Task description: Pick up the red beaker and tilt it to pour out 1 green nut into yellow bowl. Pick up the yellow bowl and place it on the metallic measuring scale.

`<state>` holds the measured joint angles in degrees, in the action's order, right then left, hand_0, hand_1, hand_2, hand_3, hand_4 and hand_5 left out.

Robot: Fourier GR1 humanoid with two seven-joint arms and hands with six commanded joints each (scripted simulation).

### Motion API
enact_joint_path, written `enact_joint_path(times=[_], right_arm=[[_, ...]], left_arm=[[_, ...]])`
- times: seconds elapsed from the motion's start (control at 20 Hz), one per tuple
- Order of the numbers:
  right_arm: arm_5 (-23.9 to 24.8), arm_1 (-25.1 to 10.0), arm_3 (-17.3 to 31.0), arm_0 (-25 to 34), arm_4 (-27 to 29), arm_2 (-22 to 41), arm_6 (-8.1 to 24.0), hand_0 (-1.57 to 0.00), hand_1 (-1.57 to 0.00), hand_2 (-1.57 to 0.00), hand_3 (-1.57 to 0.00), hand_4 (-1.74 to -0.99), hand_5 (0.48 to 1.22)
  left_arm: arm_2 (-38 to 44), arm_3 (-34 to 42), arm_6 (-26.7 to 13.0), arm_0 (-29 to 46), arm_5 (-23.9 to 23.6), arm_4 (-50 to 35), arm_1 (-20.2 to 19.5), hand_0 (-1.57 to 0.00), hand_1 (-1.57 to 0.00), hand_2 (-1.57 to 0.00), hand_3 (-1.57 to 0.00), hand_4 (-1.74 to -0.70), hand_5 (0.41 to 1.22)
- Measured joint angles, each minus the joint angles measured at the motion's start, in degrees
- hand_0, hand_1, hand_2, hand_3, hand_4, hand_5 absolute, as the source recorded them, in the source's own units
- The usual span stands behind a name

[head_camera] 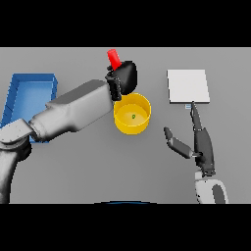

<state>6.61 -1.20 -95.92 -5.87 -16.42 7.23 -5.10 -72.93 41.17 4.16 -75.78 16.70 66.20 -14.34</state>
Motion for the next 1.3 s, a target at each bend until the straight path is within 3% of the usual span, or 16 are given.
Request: enact_joint_path(times=[0.25, 0.3, 0.35, 0.45, 0.55, 0.6, 0.7, 0.95, 1.2, 1.3], right_arm=[[0.66, 0.50, 0.26, 0.24, -0.84, 0.36, 0.64, 0.00, 0.00, 0.00, 0.00, -1.209, 0.592], [0.89, 0.39, -0.22, 0.04, -1.16, 0.44, 0.02, 0.00, 0.00, 0.00, 0.00, -1.203, 0.592], [1.01, 0.13, -0.14, 0.43, -1.36, 0.28, 0.52, 0.00, 0.00, 0.00, 0.00, -1.201, 0.592], [1.08, 0.66, 0.03, 0.89, -1.21, 0.47, 0.65, 0.00, 0.00, 0.00, 0.00, -1.186, 0.596], [0.33, 0.49, 0.50, 1.10, 0.36, -0.23, 0.69, 0.00, 0.00, 0.00, 0.00, -1.181, 0.593], [0.03, 0.76, 0.07, 0.63, 0.66, 0.11, -0.63, 0.00, 0.00, 0.00, 0.00, -1.182, 0.593], [-0.90, 0.62, -0.52, 0.86, 2.35, -0.42, 0.01, 0.00, 0.00, 0.00, 0.00, -1.193, 0.597], [-1.92, 0.16, 0.52, 1.20, 3.17, -0.55, -0.89, 0.00, 0.00, 0.00, 0.00, -1.224, 0.592], [-1.91, -0.38, 2.02, 1.93, 3.18, -0.95, -2.59, 0.00, 0.00, 0.00, 0.00, -1.226, 0.587], [-2.10, -0.97, 2.34, 2.58, 3.34, -1.30, -2.76, 0.00, 0.00, 0.00, 0.00, -1.217, 0.595]], left_arm=[[-0.40, 0.65, 2.57, -4.37, 0.38, -0.94, -2.08, -1.57, -1.57, -1.57, -1.57, -1.73, 1.221], [0.36, -0.37, 2.20, -5.97, -0.95, -1.18, -2.58, -1.57, -1.57, -1.57, -1.49, -1.73, 1.221], [1.32, -1.70, 2.32, -7.54, -2.03, -1.79, -3.06, -1.57, -1.57, -1.40, -1.51, -1.68, 1.221], [3.67, -3.66, 2.71, -11.31, -3.49, -3.30, -5.04, -1.57, -1.57, -1.46, -1.04, -1.70, 1.221], [6.39, -6.34, 3.88, -14.23, -4.91, -5.81, -6.50, -1.57, -1.57, -1.50, -1.23, -1.70, 1.221], [8.05, -8.41, 3.32, -15.77, -5.05, -7.16, -7.06, -1.57, -1.57, -1.51, -1.30, -1.71, 1.221], [11.87, -12.48, 1.07, -17.67, -4.23, -10.74, -7.67, -1.57, -1.57, -1.53, -1.40, -1.72, 1.221], [27.08, -23.96, -7.16, -16.26, -7.26, -26.42, -11.82, -1.57, -1.57, -1.56, -1.37, -1.73, 1.221], [37.93, -25.39, -6.37, -8.74, -14.16, -41.58, -18.77, -1.57, -1.57, -1.57, -1.43, -1.74, 1.221], [40.58, -23.62, -10.16, -4.75, -17.04, -46.29, -21.08, -1.57, -1.57, -1.57, -1.41, -1.74, 1.221]])
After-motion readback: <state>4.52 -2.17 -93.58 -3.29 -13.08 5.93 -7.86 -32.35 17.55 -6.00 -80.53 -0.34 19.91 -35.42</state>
